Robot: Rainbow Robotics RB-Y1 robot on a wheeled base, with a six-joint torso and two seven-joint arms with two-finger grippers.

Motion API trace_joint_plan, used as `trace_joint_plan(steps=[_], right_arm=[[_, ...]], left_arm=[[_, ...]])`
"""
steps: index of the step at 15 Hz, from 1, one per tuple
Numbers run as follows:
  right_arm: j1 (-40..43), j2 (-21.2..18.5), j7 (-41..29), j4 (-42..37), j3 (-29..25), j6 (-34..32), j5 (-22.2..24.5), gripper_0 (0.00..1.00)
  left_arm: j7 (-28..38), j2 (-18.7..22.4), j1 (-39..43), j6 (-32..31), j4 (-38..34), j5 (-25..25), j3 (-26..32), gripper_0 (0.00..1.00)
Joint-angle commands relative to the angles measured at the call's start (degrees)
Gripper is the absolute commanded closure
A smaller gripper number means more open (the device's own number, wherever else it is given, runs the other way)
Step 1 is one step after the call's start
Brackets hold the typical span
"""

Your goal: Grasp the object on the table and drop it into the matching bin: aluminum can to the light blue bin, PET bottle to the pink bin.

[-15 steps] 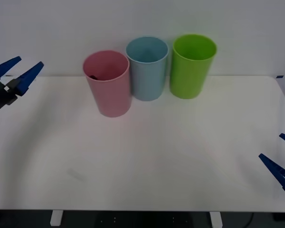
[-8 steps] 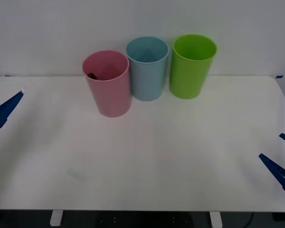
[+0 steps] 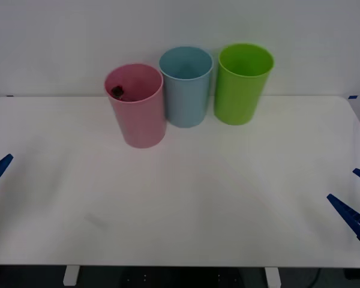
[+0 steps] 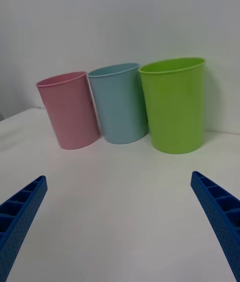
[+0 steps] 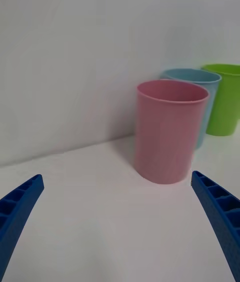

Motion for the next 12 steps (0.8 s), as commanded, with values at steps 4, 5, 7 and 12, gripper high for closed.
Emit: trace_joint_plan(steps=[4,5,7,12], right_arm=[[0.0,0.0,0.0,0.0,0.0,0.0,0.0,0.0],[0.0,0.0,0.0,0.0,0.0,0.0,0.0,0.0],[0.0,0.0,0.0,0.0,0.0,0.0,0.0,0.0],[0.0,0.0,0.0,0.0,0.0,0.0,0.0,0.0]], left_arm=[[-3.48,1.46,6.55,-1.65,0.01,3.62,0.03,0.0],[-3.39,1.64,7.34,-1.74,0.01,4.41,0.03,0.0],[-2.96,1.64,7.95,-1.65,0.01,5.12,-0.24,0.0],[-2.69,1.64,8.39,-1.21,0.01,5.38,-0.76,0.0]])
